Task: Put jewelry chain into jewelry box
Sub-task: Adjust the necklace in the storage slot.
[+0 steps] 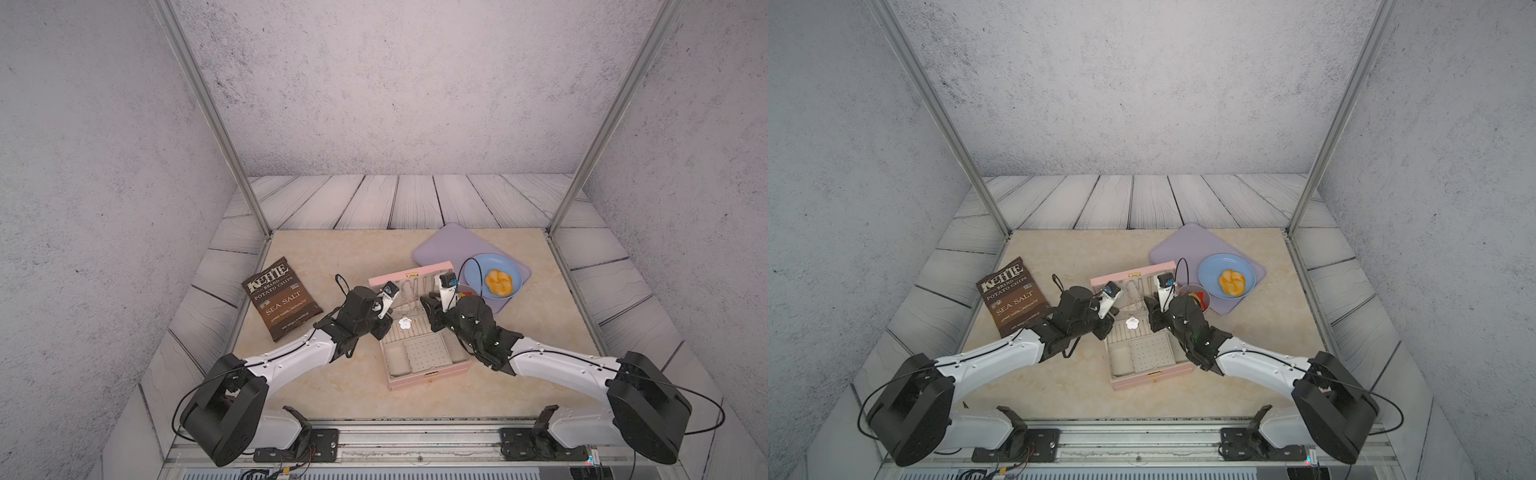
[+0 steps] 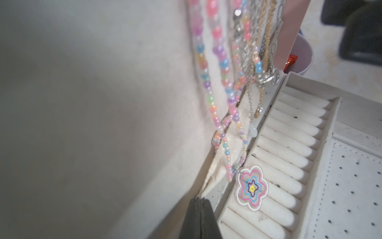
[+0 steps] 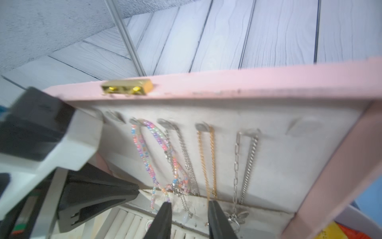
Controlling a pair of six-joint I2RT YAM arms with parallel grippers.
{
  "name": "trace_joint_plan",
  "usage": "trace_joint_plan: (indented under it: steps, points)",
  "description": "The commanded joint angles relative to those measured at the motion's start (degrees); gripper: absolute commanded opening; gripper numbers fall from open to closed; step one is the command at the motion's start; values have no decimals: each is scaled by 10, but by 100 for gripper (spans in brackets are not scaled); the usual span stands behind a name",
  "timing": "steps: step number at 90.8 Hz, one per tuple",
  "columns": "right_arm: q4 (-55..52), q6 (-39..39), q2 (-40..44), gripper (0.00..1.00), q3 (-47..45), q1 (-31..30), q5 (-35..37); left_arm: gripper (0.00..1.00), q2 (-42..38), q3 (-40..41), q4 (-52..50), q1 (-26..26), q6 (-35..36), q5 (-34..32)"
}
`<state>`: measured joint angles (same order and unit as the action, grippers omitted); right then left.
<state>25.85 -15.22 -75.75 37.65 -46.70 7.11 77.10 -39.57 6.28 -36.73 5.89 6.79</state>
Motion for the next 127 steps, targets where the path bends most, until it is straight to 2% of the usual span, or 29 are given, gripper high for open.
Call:
trace_joint_plan:
  steps: [1, 15, 29, 47, 98, 127]
  points:
    - [-13, 67, 5, 28, 10, 1, -68, 0, 1, -6, 36, 4, -24, 31]
    - [51, 129, -20, 26, 23, 1, -91, 0, 0, -5, 36, 4, -19, 35]
    - [56, 191, -52, 28, 57, 2, -88, 0, 0, -5, 34, 5, -16, 36]
    - [68, 235, -81, 30, 77, 5, -73, 0, -2, -6, 32, 7, -16, 39]
    - [101, 286, -107, 33, 90, 10, -25, 0, -6, -4, 29, 8, -14, 45]
    - [100, 292, -101, 26, 75, 10, -15, 0, -8, -3, 28, 8, -16, 44]
